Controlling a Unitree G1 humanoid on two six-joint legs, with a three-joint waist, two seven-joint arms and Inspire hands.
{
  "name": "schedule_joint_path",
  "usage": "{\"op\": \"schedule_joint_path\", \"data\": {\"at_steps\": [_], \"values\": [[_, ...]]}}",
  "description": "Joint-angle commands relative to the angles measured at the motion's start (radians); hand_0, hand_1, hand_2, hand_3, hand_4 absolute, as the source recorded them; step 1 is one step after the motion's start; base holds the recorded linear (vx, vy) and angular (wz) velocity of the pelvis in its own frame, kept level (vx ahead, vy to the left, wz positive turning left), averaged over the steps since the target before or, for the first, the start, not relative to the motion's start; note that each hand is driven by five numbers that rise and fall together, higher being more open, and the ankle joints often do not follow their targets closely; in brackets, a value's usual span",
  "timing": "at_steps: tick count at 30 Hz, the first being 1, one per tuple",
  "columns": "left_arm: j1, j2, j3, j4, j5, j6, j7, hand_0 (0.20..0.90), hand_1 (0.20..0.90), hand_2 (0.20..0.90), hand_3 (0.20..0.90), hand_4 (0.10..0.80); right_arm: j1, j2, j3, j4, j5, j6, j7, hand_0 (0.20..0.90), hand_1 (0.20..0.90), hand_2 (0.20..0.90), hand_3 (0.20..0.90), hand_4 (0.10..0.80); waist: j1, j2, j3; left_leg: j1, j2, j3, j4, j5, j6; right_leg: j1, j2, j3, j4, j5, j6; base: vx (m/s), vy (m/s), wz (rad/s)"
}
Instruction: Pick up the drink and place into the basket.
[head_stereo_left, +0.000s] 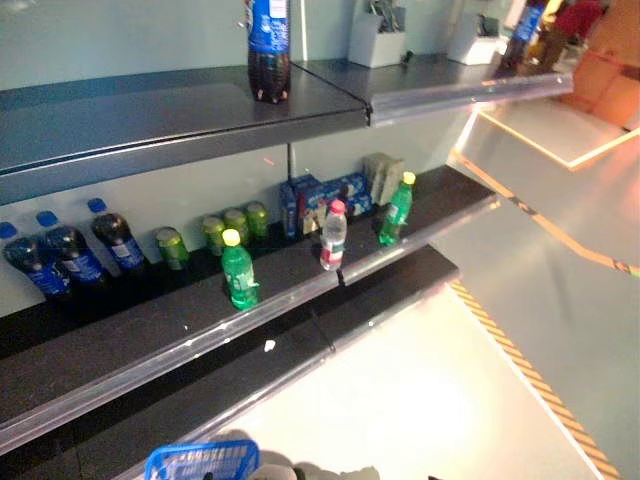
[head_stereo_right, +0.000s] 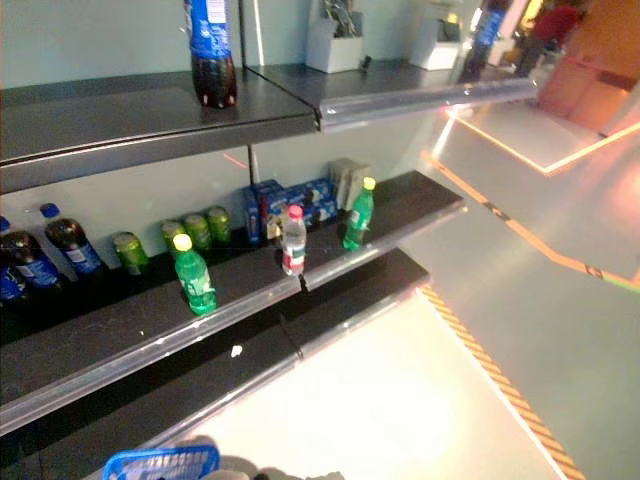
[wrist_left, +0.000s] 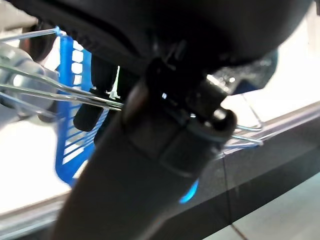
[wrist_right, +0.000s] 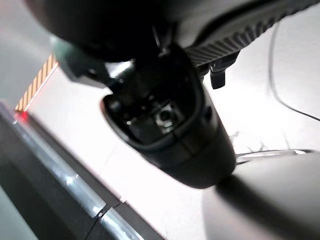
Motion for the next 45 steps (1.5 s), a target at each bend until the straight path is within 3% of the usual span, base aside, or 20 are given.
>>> {"op": "schedule_joint_path", "data": {"at_steps": [1, 2, 5, 7, 9, 12, 14, 15, 17, 20, 22, 23, 26, 29, 32, 34, 38, 42, 43, 45], "values": [[-0.058, 0.071, -0.048, -0.073, 0.016, -0.144, -0.097, 0.3, 0.3, 0.3, 0.2, 0.1, -0.043, -0.009, -0.01, -0.017, 0.02, -0.067, 0.017, 0.9, 0.9, 0.9, 0.9, 0.8, -0.002, 0.079, -0.017, -0.052, -0.034, -0.044, -0.052, 0.065, -0.033, 0.061, -0.004, -0.074, -0.324, 0.382, -0.071, 0.253, -0.232, 0.61], [-0.061, 0.071, -0.052, -0.074, 0.011, -0.146, -0.095, 0.3, 0.3, 0.3, 0.2, 0.1, -0.045, -0.01, -0.011, -0.015, 0.021, -0.073, 0.024, 0.9, 0.9, 0.9, 0.9, 0.8, -0.003, 0.084, -0.015, -0.053, -0.031, -0.053, -0.05, 0.065, -0.035, 0.059, -0.012, -0.076, -0.345, 0.367, -0.079, 0.222, -0.245, 0.53], [-0.092, 0.072, -0.082, -0.098, 0.024, -0.12, -0.053, 0.3, 0.3, 0.3, 0.2, 0.1, -0.048, -0.014, -0.014, -0.036, 0.049, -0.069, -0.009, 0.9, 0.9, 0.9, 0.9, 0.8, -0.042, 0.122, 0.003, -0.002, -0.011, -0.156, -0.058, 0.036, -0.046, -0.036, -0.173, -0.017, -0.544, 0.393, -0.11, 0.224, -0.316, 0.48], [-0.108, 0.078, -0.098, -0.108, 0.026, -0.111, -0.027, 0.3, 0.3, 0.3, 0.2, 0.1, -0.05, -0.014, -0.011, -0.037, 0.053, -0.071, -0.02, 0.9, 0.9, 0.9, 0.9, 0.8, -0.067, 0.13, 0.011, 0.03, 0.007, -0.219, -0.066, -0.001, -0.057, -0.082, -0.251, 0.083, -0.666, 0.476, -0.091, 0.273, -0.477, 0.97], [-0.114, 0.093, -0.108, -0.13, 0.022, -0.101, -0.005, 0.3, 0.3, 0.3, 0.2, 0.1, -0.057, -0.013, -0.004, -0.039, 0.04, -0.063, -0.015, 0.9, 0.9, 0.9, 0.9, 0.8, -0.077, 0.129, 0.021, 0.062, 0.045, -0.258, -0.069, -0.039, -0.072, -0.093, -0.287, 0.139, -0.728, 0.515, -0.066, 0.269, -0.521, 0.88], [-0.106, 0.1, -0.106, -0.155, 0.032, -0.099, 0.009, 0.3, 0.3, 0.3, 0.2, 0.1, -0.06, -0.015, 0.018, -0.056, 0.024, -0.035, -0.008, 0.9, 0.9, 0.9, 0.9, 0.8, -0.073, 0.122, 0.024, 0.075, 0.111, -0.277, -0.056, -0.052, -0.104, -0.052, -0.269, 0.135, -0.726, 0.422, -0.048, 0.225, -0.534, 0.72], [-0.091, 0.08, -0.096, -0.16, 0.031, -0.127, 0.026, 0.3, 0.3, 0.3, 0.2, 0.1, -0.049, -0.017, 0.037, -0.086, -0.011, 0.011, 0.003, 0.9, 0.9, 0.9, 0.9, 0.8, -0.054, 0.097, 0.015, 0.048, 0.187, -0.256, -0.014, -0.035, -0.153, 0.001, -0.242, 0.064, -0.724, 0.345, -0.066, 0.205, -0.61, 0.83], [-0.089, 0.073, -0.089, -0.161, 0.033, -0.128, 0.027, 0.3, 0.3, 0.3, 0.2, 0.1, -0.047, -0.019, 0.042, -0.095, -0.025, 0.021, 0.011, 0.9, 0.9, 0.9, 0.9, 0.8, -0.052, 0.094, 0.014, 0.044, 0.199, -0.251, -0.01, -0.028, -0.159, 0.003, -0.233, 0.057, -0.721, 0.337, -0.072, 0.173, -0.65, 0.39], [-0.079, 0.051, -0.089, -0.136, 0.077, -0.109, -0.022, 0.3, 0.3, 0.3, 0.2, 0.1, -0.036, -0.03, 0.063, -0.12, 0.049, 0.015, -0.005, 0.9, 0.9, 0.9, 0.9, 0.8, -0.032, 0.068, 0.024, -0.015, 0.272, -0.159, 0.007, 0.067, -0.191, 0.063, -0.187, -0.042, -0.761, 0.313, -0.124, 0.153, -0.665, 0.37], [-0.092, 0.036, -0.142, -0.152, 0.107, -0.083, -0.047, 0.3, 0.3, 0.3, 0.2, 0.1, -0.02, -0.046, 0.007, -0.112, 0.092, -0.018, -0.014, 0.9, 0.9, 0.9, 0.9, 0.8, -0.051, 0.079, 0.031, -0.086, 0.311, 0.017, -0.012, 0.177, -0.213, 0.096, -0.156, -0.167, -0.791, 0.296, -0.159, -0.026, -0.323, 1.08], [-0.098, 0.037, -0.155, -0.152, 0.108, -0.076, -0.052, 0.3, 0.3, 0.3, 0.2, 0.1, -0.016, -0.052, -0.006, -0.1, 0.081, -0.036, -0.004, 0.9, 0.9, 0.9, 0.9, 0.8, -0.057, 0.088, 0.033, -0.106, 0.32, 0.044, -0.007, 0.21, -0.227, 0.107, -0.149, -0.198, -0.798, 0.291, -0.167, -0.066, -0.151, 1.29], [-0.095, 0.025, -0.17, -0.154, 0.09, -0.079, -0.054, 0.3, 0.3, 0.3, 0.2, 0.1, -0.028, -0.069, -0.012, -0.077, 0.054, -0.047, 0.01, 0.9, 0.9, 0.9, 0.9, 0.8, -0.058, 0.08, 0.033, -0.108, 0.256, 0.034, 0.046, 0.151, -0.21, 0.106, -0.157, -0.21, -0.812, 0.297, -0.174, -0.073, -0.122, 1.23], [-0.07, 0.005, -0.16, -0.145, 0.061, -0.112, -0.07, 0.3, 0.3, 0.3, 0.2, 0.1, -0.039, -0.079, -0.019, -0.056, 0.051, -0.041, 0.025, 0.9, 0.9, 0.9, 0.9, 0.8, -0.048, 0.071, 0.033, -0.099, 0.129, -0.022, 0.132, 0.074, -0.182, 0.114, -0.155, -0.192, -0.841, 0.311, -0.18, -0.047, -0.069, 0.28], [-0.057, 0.001, -0.146, -0.136, 0.056, -0.123, -0.063, 0.3, 0.3, 0.3, 0.2, 0.1, -0.039, -0.073, -0.018, -0.045, 0.037, -0.042, 0.026, 0.9, 0.9, 0.9, 0.9, 0.8, -0.044, 0.076, 0.023, -0.063, 0.059, -0.035, 0.087, 0.017, -0.159, 0.117, -0.146, -0.189, -0.846, 0.318, -0.173, 0.029, -0.007, 0.09], [-0.056, 0.02, -0.129, -0.102, 0.089, -0.094, -0.052, 0.3, 0.3, 0.3, 0.2, 0.1, -0.035, -0.058, -0.017, -0.031, 0.019, -0.056, 0.014, 0.9, 0.9, 0.9, 0.9, 0.8, -0.064, 0.099, 0.007, -0.009, 0.062, 0.05, 0.0, 0.013, -0.158, 0.12, -0.125, -0.215, -0.839, 0.309, -0.172, 0.111, 0.062, 0.44], [-0.05, 0.025, -0.12, -0.056, 0.092, -0.091, -0.057, 0.3, 0.3, 0.3, 0.2, 0.1, -0.034, -0.049, -0.005, -0.044, 0.023, -0.048, 0.002, 0.9, 0.9, 0.9, 0.9, 0.8, -0.067, 0.101, 0.005, 0.017, 0.057, 0.014, -0.024, 0.01, -0.15, 0.127, -0.107, -0.194, -0.816, 0.292, -0.177, 0.133, 0.104, 1.03], [-0.049, 0.03, -0.123, -0.023, 0.094, -0.091, -0.078, 0.3, 0.3, 0.3, 0.2, 0.1, -0.019, -0.038, 0.007, -0.069, 0.011, -0.055, -0.004, 0.9, 0.9, 0.9, 0.9, 0.8, -0.094, 0.106, -0.004, 0.053, 0.064, 0.036, -0.085, 0.024, -0.132, 0.095, -0.09, -0.19, -0.718, 0.26, -0.173, 0.075, 0.085, 0.13], [-0.057, 0.064, -0.13, -0.058, 0.107, -0.068, -0.092, 0.3, 0.3, 0.3, 0.2, 0.1, -0.005, -0.033, 0.039, -0.154, 0.012, -0.048, -0.018, 0.9, 0.9, 0.9, 0.9, 0.8, -0.151, 0.123, 0.016, 0.097, 0.063, 0.024, -0.115, 0.008, -0.092, -0.078, -0.09, -0.104, -0.406, 0.318, -0.109, 0.021, 0.039, -0.01], [-0.065, 0.071, -0.14, -0.07, 0.104, -0.07, -0.092, 0.3, 0.3, 0.3, 0.2, 0.1, -0.005, -0.035, 0.044, -0.167, 0.014, -0.051, -0.02, 0.9, 0.9, 0.9, 0.9, 0.8, -0.161, 0.124, 0.021, 0.097, 0.066, 0.018, -0.111, 0.004, -0.091, -0.088, -0.096, -0.081, -0.409, 0.32, -0.107, -0.023, -0.163, 0.01], [-0.102, 0.072, -0.166, -0.109, 0.09, -0.077, -0.058, 0.3, 0.3, 0.3, 0.2, 0.1, -0.014, -0.043, 0.05, -0.194, 0.006, -0.052, -0.021, 0.9, 0.9, 0.9, 0.9, 0.8, -0.161, 0.13, 0.027, 0.072, 0.08, 0.013, -0.079, 0.004, -0.101, -0.03, -0.174, -0.052, -0.564, 0.301, -0.114, -0.021, -0.222, 0.16]]}}
